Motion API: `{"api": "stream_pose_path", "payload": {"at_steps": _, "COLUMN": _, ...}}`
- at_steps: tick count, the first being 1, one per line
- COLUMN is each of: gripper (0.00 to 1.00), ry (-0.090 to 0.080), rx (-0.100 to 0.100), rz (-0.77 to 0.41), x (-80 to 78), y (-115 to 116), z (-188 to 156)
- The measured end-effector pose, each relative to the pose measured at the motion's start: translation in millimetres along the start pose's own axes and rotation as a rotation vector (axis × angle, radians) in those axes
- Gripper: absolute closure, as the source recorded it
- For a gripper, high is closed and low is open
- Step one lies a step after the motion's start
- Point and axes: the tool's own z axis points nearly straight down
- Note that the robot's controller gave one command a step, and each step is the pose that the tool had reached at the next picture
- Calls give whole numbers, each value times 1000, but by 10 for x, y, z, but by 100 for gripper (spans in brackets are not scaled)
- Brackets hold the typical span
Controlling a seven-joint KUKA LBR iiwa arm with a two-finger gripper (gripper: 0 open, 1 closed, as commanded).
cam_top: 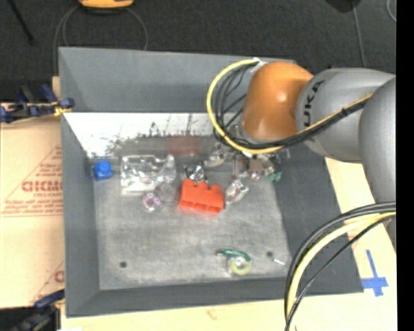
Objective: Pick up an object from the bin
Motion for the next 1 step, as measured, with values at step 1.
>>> {"api": "stream_pose_path", "payload": {"at_steps": 1, "gripper": 0, "ry": -15, "rx": 8, "rz": 8, "x": 440, "y": 401, "z": 33}}
